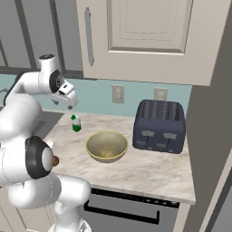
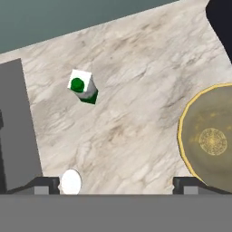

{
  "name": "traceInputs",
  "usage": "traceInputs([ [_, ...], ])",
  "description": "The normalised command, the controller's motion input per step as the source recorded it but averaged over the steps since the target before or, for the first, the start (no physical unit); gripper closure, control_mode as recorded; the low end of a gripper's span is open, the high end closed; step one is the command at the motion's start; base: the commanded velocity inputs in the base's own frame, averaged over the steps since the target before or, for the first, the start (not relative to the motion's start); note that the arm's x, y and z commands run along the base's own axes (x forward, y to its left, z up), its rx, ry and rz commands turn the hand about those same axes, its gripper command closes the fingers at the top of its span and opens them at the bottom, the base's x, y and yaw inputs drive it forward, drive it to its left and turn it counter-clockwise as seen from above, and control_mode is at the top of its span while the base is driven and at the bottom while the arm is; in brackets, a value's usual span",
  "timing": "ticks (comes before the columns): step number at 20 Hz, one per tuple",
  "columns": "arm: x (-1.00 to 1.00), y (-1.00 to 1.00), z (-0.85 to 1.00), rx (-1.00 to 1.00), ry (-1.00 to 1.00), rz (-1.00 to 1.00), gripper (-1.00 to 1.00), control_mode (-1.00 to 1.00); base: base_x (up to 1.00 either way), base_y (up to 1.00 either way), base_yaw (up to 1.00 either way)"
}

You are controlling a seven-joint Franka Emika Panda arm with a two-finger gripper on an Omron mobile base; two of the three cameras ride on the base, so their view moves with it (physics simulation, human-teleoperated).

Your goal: Gather the eggs and milk located in the vicinity of the sink area and place them right next to the bowl.

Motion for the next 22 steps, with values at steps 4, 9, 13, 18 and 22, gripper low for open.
traceInputs([
  [4,0.37,0.00,-0.12,-0.02,0.08,-0.09,-1.00,-1.00,0.00,0.00,0.00],
  [9,0.49,0.02,-0.16,-0.03,0.02,-0.08,-1.00,-1.00,0.00,0.00,0.00],
  [13,0.45,0.13,-0.25,0.00,0.04,-0.05,-1.00,-1.00,0.00,0.00,0.00],
  [18,0.26,0.14,-0.22,0.01,0.03,0.00,-1.00,-1.00,0.00,0.00,0.00],
  [22,0.29,0.04,-0.21,0.00,0.01,0.00,-1.00,-1.00,0.00,0.00,0.00],
])
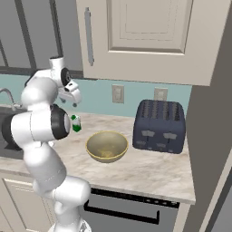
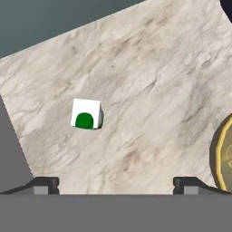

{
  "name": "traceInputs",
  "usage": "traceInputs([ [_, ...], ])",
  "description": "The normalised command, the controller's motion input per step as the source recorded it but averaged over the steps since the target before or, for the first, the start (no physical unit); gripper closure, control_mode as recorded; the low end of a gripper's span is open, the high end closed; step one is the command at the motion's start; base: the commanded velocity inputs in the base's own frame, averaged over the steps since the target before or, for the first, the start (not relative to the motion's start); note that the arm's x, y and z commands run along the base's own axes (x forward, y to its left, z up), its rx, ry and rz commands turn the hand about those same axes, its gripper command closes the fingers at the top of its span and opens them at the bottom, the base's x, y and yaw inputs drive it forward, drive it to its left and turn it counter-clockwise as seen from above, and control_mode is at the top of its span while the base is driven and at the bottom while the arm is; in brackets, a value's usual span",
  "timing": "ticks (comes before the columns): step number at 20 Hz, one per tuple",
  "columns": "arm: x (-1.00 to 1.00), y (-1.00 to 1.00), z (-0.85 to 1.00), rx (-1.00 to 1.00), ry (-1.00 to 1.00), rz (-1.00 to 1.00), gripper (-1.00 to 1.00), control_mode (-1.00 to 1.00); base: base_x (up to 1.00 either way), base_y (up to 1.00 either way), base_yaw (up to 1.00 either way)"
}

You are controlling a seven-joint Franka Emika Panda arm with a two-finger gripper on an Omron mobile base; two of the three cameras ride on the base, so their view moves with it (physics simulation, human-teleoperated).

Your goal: Gather the eggs and milk located in the vicinity of the sink area and place them right next to the bowl.

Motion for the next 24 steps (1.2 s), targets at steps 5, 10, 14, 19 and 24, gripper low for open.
traceInputs([
  [5,0.31,0.00,-0.32,0.00,0.01,0.00,-1.00,-1.00,0.00,0.00,0.00],
  [10,0.25,0.01,-0.30,0.02,0.00,0.00,-1.00,-1.00,0.00,0.00,0.00],
  [14,0.20,0.00,-0.30,0.06,0.00,0.00,-1.00,-1.00,0.00,0.00,0.00],
  [19,0.18,0.00,-0.26,0.04,0.00,0.00,-1.00,-1.00,0.00,0.00,0.00],
  [24,0.21,0.04,-0.22,0.00,0.00,0.00,-1.00,-1.00,0.00,0.00,0.00],
])
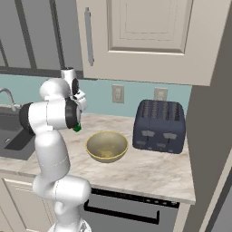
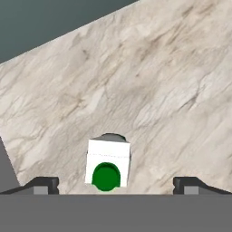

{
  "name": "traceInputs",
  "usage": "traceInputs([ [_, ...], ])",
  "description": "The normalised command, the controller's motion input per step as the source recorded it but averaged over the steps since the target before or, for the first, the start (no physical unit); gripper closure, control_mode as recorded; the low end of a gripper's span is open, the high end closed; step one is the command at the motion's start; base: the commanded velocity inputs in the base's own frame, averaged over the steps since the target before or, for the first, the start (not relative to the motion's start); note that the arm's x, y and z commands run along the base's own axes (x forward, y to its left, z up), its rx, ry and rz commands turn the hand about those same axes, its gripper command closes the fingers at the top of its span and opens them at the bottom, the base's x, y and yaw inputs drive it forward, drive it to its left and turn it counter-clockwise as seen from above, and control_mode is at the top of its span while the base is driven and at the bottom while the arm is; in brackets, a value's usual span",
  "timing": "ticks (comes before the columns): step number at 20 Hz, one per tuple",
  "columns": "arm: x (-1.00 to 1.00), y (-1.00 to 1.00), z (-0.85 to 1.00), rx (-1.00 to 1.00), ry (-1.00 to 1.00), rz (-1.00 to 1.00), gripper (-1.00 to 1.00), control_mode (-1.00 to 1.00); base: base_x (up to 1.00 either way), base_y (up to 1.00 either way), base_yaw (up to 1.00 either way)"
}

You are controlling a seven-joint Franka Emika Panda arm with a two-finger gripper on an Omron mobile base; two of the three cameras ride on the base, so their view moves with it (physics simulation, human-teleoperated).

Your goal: Gather the eggs and milk located in the vicinity of the sink area and place them right next to the bowl.

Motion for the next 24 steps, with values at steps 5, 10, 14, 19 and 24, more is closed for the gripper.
traceInputs([
  [5,0.08,0.07,-0.19,0.00,0.00,0.00,-1.00,-1.00,0.00,0.00,0.00],
  [10,0.00,0.01,-0.20,0.00,0.00,0.00,-1.00,-1.00,0.00,0.00,0.00],
  [14,0.00,0.00,-0.24,0.00,0.00,0.00,-1.00,-1.00,0.00,0.00,0.00],
  [19,0.00,0.00,-0.28,0.00,0.00,0.00,-1.00,-1.00,0.00,0.00,0.00],
  [24,0.00,0.00,-0.36,-0.01,0.02,0.00,-1.00,-1.00,0.00,0.00,0.00],
])
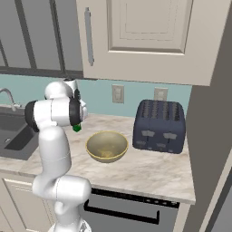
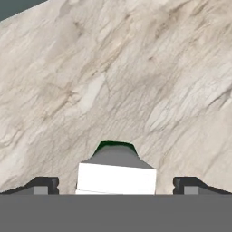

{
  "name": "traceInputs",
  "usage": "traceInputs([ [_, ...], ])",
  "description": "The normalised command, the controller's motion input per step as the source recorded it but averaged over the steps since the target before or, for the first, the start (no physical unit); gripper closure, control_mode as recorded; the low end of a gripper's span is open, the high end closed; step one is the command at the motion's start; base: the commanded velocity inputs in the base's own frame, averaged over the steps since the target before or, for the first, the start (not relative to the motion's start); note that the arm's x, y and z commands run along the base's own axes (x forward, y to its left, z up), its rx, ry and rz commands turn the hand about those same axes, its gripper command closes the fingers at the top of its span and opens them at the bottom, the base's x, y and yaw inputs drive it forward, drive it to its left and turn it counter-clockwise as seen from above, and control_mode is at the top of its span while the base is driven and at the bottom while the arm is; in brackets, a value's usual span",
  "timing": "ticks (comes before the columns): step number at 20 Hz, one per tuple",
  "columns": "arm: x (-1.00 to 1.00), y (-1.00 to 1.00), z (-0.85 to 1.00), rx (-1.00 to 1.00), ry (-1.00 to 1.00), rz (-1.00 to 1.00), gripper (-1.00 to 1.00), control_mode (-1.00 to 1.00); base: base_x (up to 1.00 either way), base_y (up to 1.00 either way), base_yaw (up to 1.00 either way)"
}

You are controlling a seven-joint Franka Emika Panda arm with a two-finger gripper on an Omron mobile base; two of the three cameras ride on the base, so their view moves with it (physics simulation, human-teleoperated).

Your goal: Gather the eggs and milk located in the vicinity of the sink area and place them right next to the bowl.

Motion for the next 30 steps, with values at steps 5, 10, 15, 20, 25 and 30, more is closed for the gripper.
traceInputs([
  [5,0.00,0.00,-0.33,-0.01,0.04,0.00,-1.00,-1.00,0.00,0.00,0.00],
  [10,0.00,0.00,-0.06,0.00,0.00,0.00,1.00,-1.00,0.00,0.00,0.00],
  [15,0.00,0.00,0.00,0.00,0.00,0.00,1.00,-1.00,0.00,0.00,0.00],
  [20,-0.01,0.00,0.00,0.00,0.00,0.00,1.00,-1.00,0.00,0.00,0.00],
  [25,-0.24,-0.04,0.25,0.00,-0.06,0.00,1.00,-1.00,0.00,0.00,0.00],
  [30,-0.48,-0.24,0.31,0.00,-0.08,0.00,1.00,-1.00,0.00,0.00,0.00],
])
